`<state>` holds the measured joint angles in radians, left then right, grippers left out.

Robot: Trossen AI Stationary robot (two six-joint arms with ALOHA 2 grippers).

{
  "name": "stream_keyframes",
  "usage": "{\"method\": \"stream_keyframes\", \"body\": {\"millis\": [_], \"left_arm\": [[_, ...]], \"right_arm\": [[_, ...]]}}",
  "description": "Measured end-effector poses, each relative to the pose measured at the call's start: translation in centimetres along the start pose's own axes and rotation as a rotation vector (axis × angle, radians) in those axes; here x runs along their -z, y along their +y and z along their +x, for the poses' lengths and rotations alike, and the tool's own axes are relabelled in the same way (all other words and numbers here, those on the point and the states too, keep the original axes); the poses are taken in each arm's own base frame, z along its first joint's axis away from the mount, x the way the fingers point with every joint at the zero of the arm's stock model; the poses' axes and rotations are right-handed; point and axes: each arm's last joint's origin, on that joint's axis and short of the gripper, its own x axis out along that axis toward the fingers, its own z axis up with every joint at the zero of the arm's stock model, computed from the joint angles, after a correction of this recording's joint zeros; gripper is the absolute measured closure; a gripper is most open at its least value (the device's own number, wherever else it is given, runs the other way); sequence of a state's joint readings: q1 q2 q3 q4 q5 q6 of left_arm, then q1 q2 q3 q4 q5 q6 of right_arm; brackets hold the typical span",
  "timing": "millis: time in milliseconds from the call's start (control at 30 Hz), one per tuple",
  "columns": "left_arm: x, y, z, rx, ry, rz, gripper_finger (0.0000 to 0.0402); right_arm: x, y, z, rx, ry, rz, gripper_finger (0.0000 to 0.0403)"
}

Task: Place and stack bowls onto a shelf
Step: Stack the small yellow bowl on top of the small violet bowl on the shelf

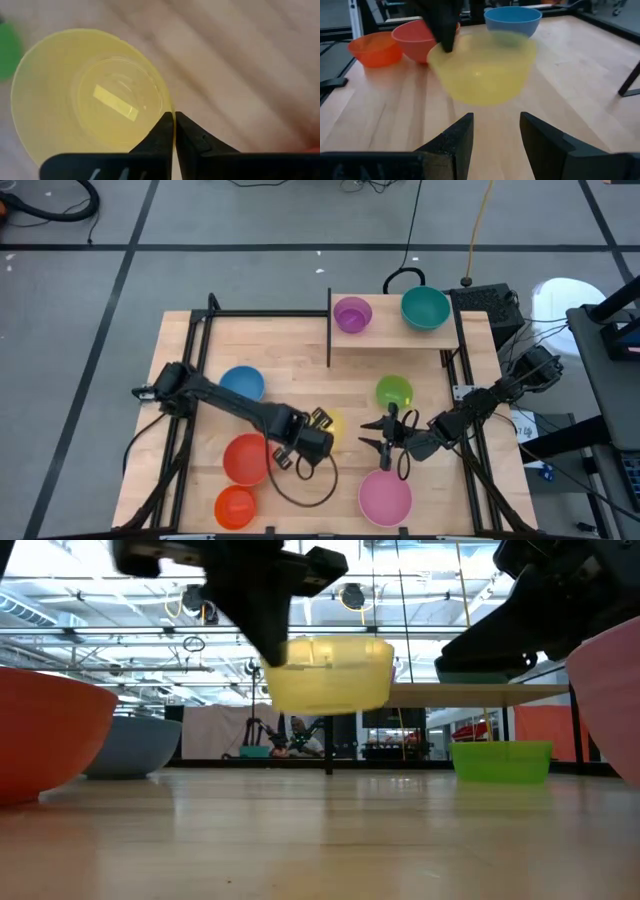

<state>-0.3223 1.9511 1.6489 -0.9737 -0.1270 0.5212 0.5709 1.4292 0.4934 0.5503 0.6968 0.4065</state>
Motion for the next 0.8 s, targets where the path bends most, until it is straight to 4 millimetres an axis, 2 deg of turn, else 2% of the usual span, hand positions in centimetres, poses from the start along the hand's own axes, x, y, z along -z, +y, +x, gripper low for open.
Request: {"method": "stream_keyframes", "body": {"millis": [233,567,800], "left_arm": [[1.3,3.7,-2.5,-0.089,0.071,-0.008,0.0393],[3.4,9.6,-6.2,-0.255,0.061,0.005,0.0388],[6.1,13.6,-8.0,-0.338,0.052,-0.032,0.0389]], "right_arm": [[0.0,0.0,0.0,0.012,-0.005,0.000,0.0248],[0.0,0.0,0.0,0.011,-0.005,0.001,0.0248],[0.0,0.0,0.0,0.011,-0.005,0.004,0.0248]]}}
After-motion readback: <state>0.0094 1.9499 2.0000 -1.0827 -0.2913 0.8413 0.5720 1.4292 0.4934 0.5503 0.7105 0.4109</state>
